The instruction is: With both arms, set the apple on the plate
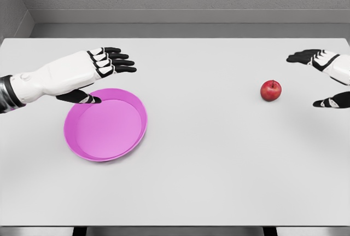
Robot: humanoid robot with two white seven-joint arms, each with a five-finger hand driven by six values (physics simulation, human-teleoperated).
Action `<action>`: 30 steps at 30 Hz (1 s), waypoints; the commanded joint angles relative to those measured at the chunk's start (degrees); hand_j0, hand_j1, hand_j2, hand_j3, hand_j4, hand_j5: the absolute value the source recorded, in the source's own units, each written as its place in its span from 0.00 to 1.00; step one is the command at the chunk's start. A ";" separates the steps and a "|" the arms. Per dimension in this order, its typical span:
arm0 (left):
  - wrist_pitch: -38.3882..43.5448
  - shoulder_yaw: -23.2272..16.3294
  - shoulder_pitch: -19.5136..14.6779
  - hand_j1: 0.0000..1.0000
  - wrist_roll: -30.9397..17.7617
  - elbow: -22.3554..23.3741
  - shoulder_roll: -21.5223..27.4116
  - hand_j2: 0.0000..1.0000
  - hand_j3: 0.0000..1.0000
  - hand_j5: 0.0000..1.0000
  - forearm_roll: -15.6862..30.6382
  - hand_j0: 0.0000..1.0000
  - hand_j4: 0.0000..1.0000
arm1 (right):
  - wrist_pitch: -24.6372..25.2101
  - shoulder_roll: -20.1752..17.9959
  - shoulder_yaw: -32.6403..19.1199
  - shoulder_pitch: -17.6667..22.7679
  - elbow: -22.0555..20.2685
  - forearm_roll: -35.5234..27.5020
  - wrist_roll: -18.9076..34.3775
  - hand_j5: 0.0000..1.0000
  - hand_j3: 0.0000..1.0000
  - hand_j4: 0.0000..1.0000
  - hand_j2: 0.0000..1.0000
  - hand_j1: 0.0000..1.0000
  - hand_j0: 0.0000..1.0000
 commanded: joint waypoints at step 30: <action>-0.01 0.05 0.09 1.00 -0.85 0.09 0.14 1.00 1.00 1.00 0.41 1.00 1.00 | 0.17 -2.08 30.68 -18.72 17.77 -7.58 -0.03 1.00 1.00 1.00 1.00 1.00 1.00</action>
